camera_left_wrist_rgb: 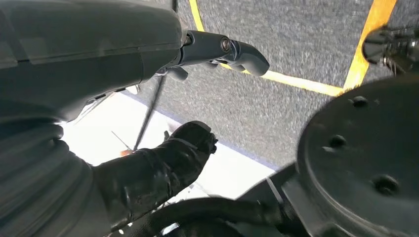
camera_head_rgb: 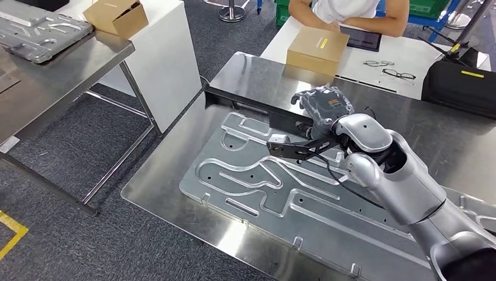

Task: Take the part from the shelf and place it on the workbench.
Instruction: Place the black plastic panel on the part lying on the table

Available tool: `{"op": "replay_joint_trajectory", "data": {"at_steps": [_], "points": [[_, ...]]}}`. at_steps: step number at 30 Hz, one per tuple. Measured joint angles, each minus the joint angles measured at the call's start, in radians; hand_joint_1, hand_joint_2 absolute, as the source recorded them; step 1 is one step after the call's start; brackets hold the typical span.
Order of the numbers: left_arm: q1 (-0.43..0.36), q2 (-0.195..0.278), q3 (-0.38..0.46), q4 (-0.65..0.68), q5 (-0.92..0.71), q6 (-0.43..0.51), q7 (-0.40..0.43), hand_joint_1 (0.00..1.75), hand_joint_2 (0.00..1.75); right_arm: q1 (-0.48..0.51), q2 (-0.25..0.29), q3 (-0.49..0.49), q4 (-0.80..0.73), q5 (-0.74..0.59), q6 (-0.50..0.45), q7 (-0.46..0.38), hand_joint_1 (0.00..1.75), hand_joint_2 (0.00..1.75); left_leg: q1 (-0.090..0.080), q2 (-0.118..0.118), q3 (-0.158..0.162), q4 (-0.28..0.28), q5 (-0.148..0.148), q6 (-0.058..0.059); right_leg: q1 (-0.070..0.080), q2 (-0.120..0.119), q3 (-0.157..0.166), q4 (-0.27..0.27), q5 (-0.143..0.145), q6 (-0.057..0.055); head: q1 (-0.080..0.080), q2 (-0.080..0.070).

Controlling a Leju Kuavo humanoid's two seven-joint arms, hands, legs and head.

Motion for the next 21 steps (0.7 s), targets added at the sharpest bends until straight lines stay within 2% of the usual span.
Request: {"op": "replay_joint_trajectory", "data": {"at_steps": [1,3,4,5,8,9,12,15,16,17,19,20,21], "points": [[0.001,0.0,0.002,0.0,0.004,0.005,0.002,0.0,0.0,0.001,0.002,0.0,0.012,0.0,-0.001,-0.001,0.0,0.0,-0.001,0.0,0.0,-0.023,0.035,0.006,0.002,0.002,0.003,0.004,-0.01,0.008,0.0,0.0],[0.001,0.001,0.007,0.0,0.01,0.015,0.006,0.0,0.0,-0.001,0.007,0.0,0.027,0.0,-0.003,-0.001,0.0,0.0,-0.007,-0.002,-0.001,-0.022,0.043,0.022,0.005,0.004,0.007,0.003,-0.024,0.022,0.0,0.0],[0.0,0.0,0.01,0.0,0.011,0.018,0.007,0.0,0.0,0.0,0.009,0.0,0.032,-0.001,-0.004,-0.001,0.0,0.0,-0.006,-0.005,0.0,-0.024,0.046,0.025,0.005,0.003,0.013,0.001,-0.029,0.024,0.0,0.0],[0.0,0.0,0.013,0.0,0.012,0.019,0.009,0.0,0.0,-0.002,0.01,0.0,0.035,-0.001,-0.004,-0.001,0.0,0.0,-0.005,-0.006,0.003,-0.027,0.046,0.025,0.003,0.003,0.018,-0.003,-0.03,0.016,0.0,0.0],[-0.004,-0.004,0.019,0.0,0.009,0.019,0.003,0.0,0.0,-0.004,0.013,0.0,0.045,-0.003,-0.003,0.001,0.0,0.0,-0.001,-0.012,0.01,-0.035,0.046,0.024,0.004,0.003,0.026,-0.01,-0.027,-0.027,0.0,0.0],[-0.006,-0.006,0.02,0.0,0.007,0.018,-0.005,0.0,0.0,-0.004,0.015,0.0,0.047,-0.003,-0.002,0.002,0.0,0.0,-0.002,-0.016,0.01,-0.034,0.044,0.026,0.004,0.003,0.028,-0.012,-0.027,-0.032,0.0,0.0],[-0.007,-0.017,0.021,0.0,0.001,0.016,-0.03,0.0,0.0,-0.004,0.021,0.0,0.054,-0.004,0.002,0.005,0.0,0.0,-0.006,-0.022,0.009,-0.033,0.039,0.033,0.002,0.001,0.032,-0.018,-0.026,-0.034,0.0,0.0],[-0.007,-0.031,0.021,0.0,-0.021,0.011,-0.054,0.0,0.0,-0.004,0.029,0.0,0.058,-0.004,0.003,0.008,0.0,0.0,-0.011,-0.023,0.009,-0.032,0.036,0.037,-0.001,-0.001,0.037,-0.028,-0.031,-0.032,0.0,0.0],[-0.008,-0.036,0.019,0.0,-0.035,0.011,-0.066,0.0,0.0,-0.004,0.033,0.0,0.059,-0.005,0.003,0.011,0.0,0.0,-0.014,-0.023,0.009,-0.03,0.035,0.039,-0.003,-0.002,0.038,-0.031,-0.031,-0.027,0.0,0.0],[-0.01,-0.039,0.016,0.0,-0.05,0.015,-0.076,0.0,0.0,-0.003,0.038,0.0,0.06,-0.005,0.002,0.016,0.0,0.0,-0.018,-0.022,0.008,-0.027,0.034,0.044,-0.006,-0.002,0.04,-0.037,-0.03,-0.012,0.0,0.0],[-0.014,-0.043,0.009,0.0,-0.073,0.035,-0.093,0.0,0.0,-0.003,0.046,0.0,0.06,-0.006,-0.001,0.025,0.0,0.0,-0.019,-0.02,0.012,-0.031,0.037,0.059,-0.011,-0.001,0.046,-0.045,-0.028,0.029,0.0,0.0],[-0.016,-0.045,0.005,0.0,-0.082,0.045,-0.099,0.0,0.0,-0.002,0.049,0.0,0.059,-0.006,-0.005,0.03,0.0,0.0,-0.017,-0.017,0.016,-0.038,0.041,0.068,-0.012,-0.002,0.044,-0.036,-0.037,0.043,0.0,0.0],[-0.018,-0.048,0.002,0.0,-0.089,0.054,-0.105,0.0,0.0,-0.002,0.051,0.0,0.059,-0.006,-0.01,0.035,0.0,0.0,-0.015,-0.014,0.02,-0.047,0.046,0.075,-0.011,-0.001,0.034,-0.009,-0.06,0.045,0.0,0.0]]}}
